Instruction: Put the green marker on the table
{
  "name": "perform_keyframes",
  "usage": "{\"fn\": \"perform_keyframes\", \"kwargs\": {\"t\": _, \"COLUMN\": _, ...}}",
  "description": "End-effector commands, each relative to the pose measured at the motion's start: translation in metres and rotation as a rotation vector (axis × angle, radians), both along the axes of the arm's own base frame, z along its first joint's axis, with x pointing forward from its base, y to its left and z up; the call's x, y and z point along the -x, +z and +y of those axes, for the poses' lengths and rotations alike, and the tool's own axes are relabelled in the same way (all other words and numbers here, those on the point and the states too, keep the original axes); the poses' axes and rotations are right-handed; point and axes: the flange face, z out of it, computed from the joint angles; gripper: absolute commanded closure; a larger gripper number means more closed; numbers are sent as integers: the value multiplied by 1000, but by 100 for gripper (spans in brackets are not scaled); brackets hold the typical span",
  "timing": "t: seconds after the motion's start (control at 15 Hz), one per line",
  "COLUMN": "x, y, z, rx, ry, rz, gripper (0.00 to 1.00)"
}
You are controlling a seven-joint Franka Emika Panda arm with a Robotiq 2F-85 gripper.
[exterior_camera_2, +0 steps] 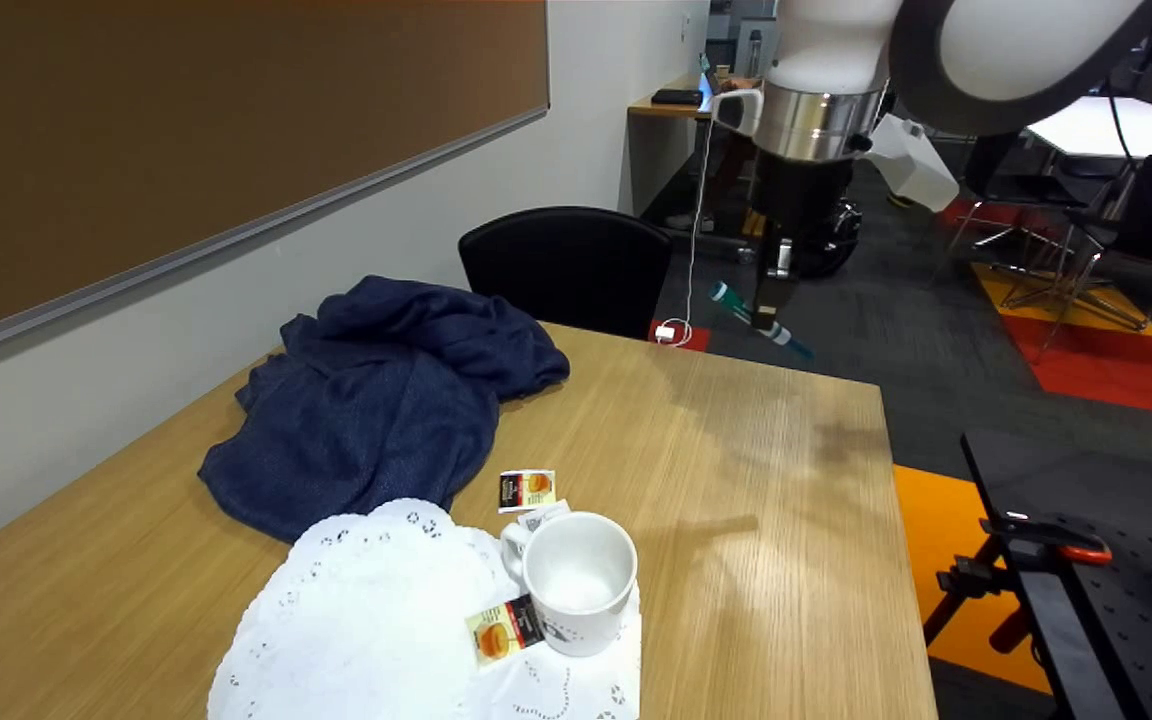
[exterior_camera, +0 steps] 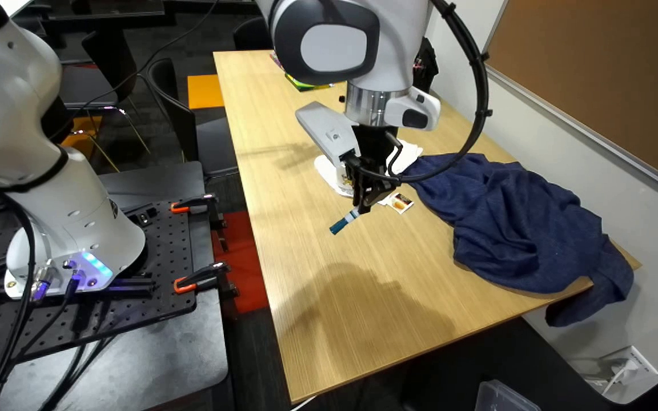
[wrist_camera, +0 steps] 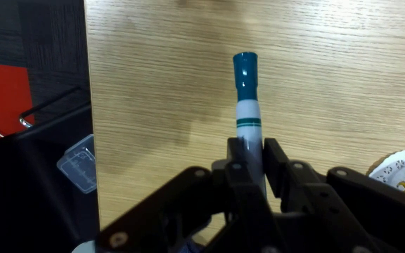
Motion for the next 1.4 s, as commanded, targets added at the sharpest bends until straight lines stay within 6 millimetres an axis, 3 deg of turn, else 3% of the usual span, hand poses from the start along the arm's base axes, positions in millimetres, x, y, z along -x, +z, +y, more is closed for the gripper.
{"fn": "perform_keyframes", "kwargs": {"t": 0.0, "x": -10, "y": -31, "z": -12, "rx": 0, "ry": 7, "rz": 70, "gripper": 95}}
{"fn": "perform_keyframes", "kwargs": {"t": 0.6, "x": -21, "y": -107, "z": -34, "rx": 18, "ry": -30, "rz": 227, "gripper": 95}}
{"fn": "perform_keyframes", "kwargs": {"t": 0.87, "x": -26, "y": -127, "z": -39, "rx": 26, "ry": -32, "rz": 284, "gripper": 95}}
{"fn": "perform_keyframes", "kwargs": {"t": 1.13, "x": -31, "y": -135, "z": -39, "rx": 33, "ry": -22, "rz": 307, "gripper": 95}}
{"fn": "perform_keyframes", "kwargs": {"t": 1.2, "x": -31, "y": -136, "z": -39, "rx": 41, "ry": -15, "rz": 312, "gripper": 55}}
{"fn": "perform_keyframes", "kwargs": {"t": 1.33, "x": -33, "y": -136, "z": -39, "rx": 42, "ry": -9, "rz": 318, "gripper": 47}}
